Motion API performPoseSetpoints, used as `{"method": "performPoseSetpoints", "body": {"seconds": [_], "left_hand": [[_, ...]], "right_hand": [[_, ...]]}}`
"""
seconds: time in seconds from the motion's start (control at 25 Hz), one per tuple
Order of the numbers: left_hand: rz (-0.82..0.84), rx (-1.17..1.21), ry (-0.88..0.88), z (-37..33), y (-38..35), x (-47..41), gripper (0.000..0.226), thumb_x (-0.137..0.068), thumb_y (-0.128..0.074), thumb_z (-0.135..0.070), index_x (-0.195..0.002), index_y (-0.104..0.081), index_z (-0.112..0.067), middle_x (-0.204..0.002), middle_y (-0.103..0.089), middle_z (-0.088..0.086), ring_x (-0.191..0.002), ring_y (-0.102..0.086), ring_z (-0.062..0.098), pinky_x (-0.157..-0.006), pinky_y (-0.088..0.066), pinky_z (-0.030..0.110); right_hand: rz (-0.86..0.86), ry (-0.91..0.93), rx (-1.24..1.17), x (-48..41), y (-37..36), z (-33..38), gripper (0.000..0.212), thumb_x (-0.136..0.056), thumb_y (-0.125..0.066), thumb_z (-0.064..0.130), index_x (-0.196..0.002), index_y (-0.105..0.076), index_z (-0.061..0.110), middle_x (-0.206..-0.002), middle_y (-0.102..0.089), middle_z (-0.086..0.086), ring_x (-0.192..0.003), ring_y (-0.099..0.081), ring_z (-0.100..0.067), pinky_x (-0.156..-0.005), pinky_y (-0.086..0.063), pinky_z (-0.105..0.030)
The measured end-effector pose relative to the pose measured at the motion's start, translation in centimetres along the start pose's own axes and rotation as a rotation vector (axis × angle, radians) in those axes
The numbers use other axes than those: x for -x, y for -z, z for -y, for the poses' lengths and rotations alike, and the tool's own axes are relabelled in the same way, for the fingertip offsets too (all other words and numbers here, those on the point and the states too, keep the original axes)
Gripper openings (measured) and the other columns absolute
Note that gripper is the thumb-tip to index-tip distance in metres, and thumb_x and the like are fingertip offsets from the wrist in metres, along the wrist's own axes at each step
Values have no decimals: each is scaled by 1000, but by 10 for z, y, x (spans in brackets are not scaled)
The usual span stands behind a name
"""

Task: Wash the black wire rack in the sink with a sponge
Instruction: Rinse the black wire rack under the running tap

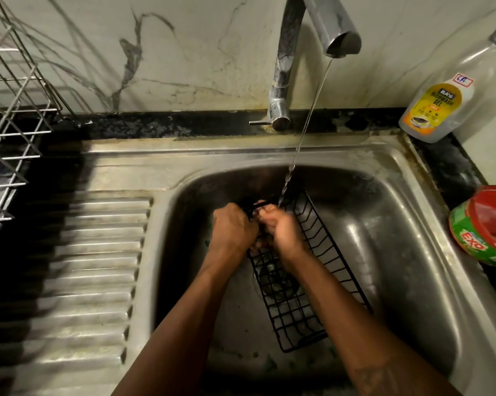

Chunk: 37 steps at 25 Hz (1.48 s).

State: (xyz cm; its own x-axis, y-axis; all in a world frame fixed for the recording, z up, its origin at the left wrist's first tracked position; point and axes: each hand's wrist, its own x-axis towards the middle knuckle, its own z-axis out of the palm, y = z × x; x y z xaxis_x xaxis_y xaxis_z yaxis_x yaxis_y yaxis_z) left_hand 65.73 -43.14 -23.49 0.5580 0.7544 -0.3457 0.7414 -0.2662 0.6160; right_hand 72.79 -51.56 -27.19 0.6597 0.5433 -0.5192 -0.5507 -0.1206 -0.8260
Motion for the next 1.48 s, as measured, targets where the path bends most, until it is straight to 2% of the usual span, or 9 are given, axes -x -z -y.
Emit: {"method": "performPoseSetpoints", "body": {"seconds": [0.12,0.28,0.52,0.68,0.8,0.92,1.12,1.24,1.48], "left_hand": [[-57,-100,-12,3,4,-2,34,-91,-61,-21,-60,-53,-12,-57,-56,0,-53,-60,14,-38,-33,11],[-14,-54,20,-1,8,1,20,-87,-61,-12,-67,-63,-8,-61,-66,5,-57,-69,19,-52,-55,22],[-152,-391,4,0,17,18,19,-86,-64,-32,-79,-65,-14,-74,-55,2,-77,-65,29,-64,-44,31],[-135,-320,-233,3,9,11,26,-94,-60,-30,-118,-67,-21,-94,-70,10,-89,-69,34,-76,-59,42],[-134,-254,-310,0,6,10,17,-97,-60,-32,-98,-73,-21,-78,-67,1,-70,-65,19,-67,-57,34],[-234,-306,-201,2,9,9,38,-94,-61,-49,-78,-68,-15,-59,-46,-6,-51,-44,11,-58,-42,29],[-34,-384,-218,2,9,7,26,-85,-62,-30,-106,-68,-16,-97,-69,13,-88,-67,38,-75,-55,40],[11,-287,-158,3,7,5,22,-86,-60,-17,-104,-70,-9,-100,-69,17,-92,-67,37,-79,-56,37],[-73,-140,19,13,12,-2,13,-85,-64,-11,-74,-64,-5,-70,-66,9,-61,-68,24,-61,-62,34]], "right_hand": [[109,419,1209,-8,13,-20,54,-93,-59,35,-146,-46,31,-131,-64,-2,-108,-65,-26,-89,-54,-41],[-71,496,1730,-11,18,-13,75,-85,-68,41,-151,-36,29,-155,-39,5,-130,-47,-26,-102,-44,-43],[-90,852,1408,-7,27,0,15,-91,-61,16,-99,-73,19,-97,-72,-2,-89,-63,-18,-77,-56,-33],[-505,809,1361,0,27,14,42,-89,-71,27,-129,-64,15,-123,-68,-4,-108,-58,-25,-87,-53,-43],[-495,478,1559,5,30,14,60,-97,-62,28,-151,-39,19,-118,-69,-8,-98,-67,-20,-77,-54,-30],[-318,509,1591,3,26,14,47,-101,-54,24,-147,-45,29,-97,-71,-3,-79,-66,-16,-63,-45,-23],[85,695,1390,0,18,12,20,-93,-62,36,-111,-70,37,-97,-75,1,-85,-69,-25,-73,-55,-33],[9,773,1405,-3,30,13,27,-98,-53,49,-105,-74,35,-94,-76,7,-86,-70,-18,-78,-55,-35],[-181,763,1403,-18,91,31,24,-99,-56,23,-108,-75,34,-111,-74,11,-108,-64,-15,-114,-29,-49]]}}
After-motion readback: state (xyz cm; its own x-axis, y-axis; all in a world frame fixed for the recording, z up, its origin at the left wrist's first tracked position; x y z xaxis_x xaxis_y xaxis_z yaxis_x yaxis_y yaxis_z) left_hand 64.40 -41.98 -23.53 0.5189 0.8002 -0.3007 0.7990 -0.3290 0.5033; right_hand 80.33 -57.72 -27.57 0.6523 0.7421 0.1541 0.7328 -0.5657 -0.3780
